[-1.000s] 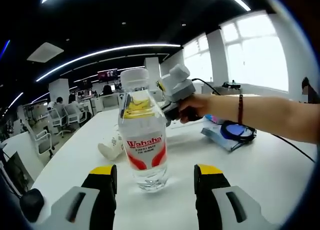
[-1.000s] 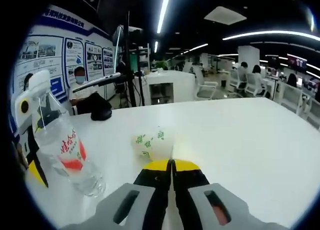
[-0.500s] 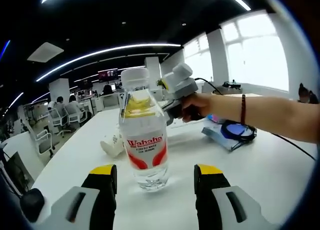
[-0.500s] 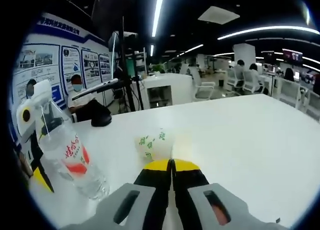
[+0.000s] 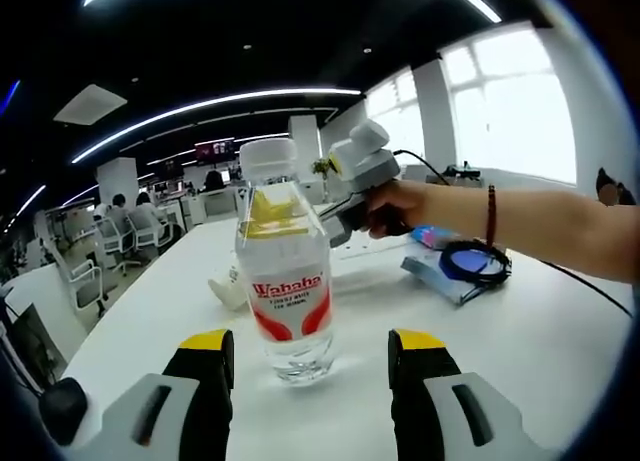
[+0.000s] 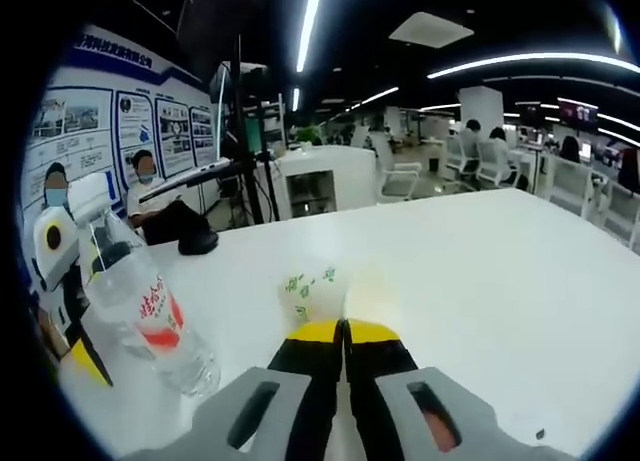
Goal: Arrange the tabletop items into an orderly group along one side of the table until the central work area is clear of visible clutter.
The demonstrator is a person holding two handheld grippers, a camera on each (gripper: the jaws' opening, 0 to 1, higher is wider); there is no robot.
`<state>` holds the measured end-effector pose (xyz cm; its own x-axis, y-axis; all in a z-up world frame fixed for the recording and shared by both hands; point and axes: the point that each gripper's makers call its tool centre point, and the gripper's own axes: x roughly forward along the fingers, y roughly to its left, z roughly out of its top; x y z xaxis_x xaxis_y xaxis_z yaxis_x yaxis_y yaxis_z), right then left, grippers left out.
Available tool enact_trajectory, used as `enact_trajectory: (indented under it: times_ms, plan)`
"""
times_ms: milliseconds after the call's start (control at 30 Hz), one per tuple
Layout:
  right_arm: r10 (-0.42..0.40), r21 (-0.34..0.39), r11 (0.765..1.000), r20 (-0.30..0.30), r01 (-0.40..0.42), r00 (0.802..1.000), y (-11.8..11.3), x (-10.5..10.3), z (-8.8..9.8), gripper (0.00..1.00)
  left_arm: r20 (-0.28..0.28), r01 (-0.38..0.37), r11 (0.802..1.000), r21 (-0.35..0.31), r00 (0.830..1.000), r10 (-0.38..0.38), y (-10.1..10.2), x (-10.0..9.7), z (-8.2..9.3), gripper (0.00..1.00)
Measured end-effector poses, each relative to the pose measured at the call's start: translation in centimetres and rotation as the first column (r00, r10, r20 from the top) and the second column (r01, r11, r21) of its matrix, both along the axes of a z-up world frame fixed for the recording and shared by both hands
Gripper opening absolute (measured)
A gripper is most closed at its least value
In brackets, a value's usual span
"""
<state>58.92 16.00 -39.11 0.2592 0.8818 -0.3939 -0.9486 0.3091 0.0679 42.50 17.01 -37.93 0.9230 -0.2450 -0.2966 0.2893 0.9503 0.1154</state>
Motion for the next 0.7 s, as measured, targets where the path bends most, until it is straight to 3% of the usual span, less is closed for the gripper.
enact_trajectory:
  times_ms: [333,700]
  plan:
    - [-0.016,-0.006,1.000,0.002,0.016,1.000,-0.4,0.0,0.6,0.00,0.007,0.006,1.000,-0.009,1.000,-0.006,-0.2,-0.2,0.1,0.62]
    - [-0.050,-0.035,0.998,0.019,0.050,0.999,-2.5,-0.3,1.9,0.00,0.030,0.012,0.999,-0.031,0.999,-0.011,-0.1,-0.1,0.8,0.62]
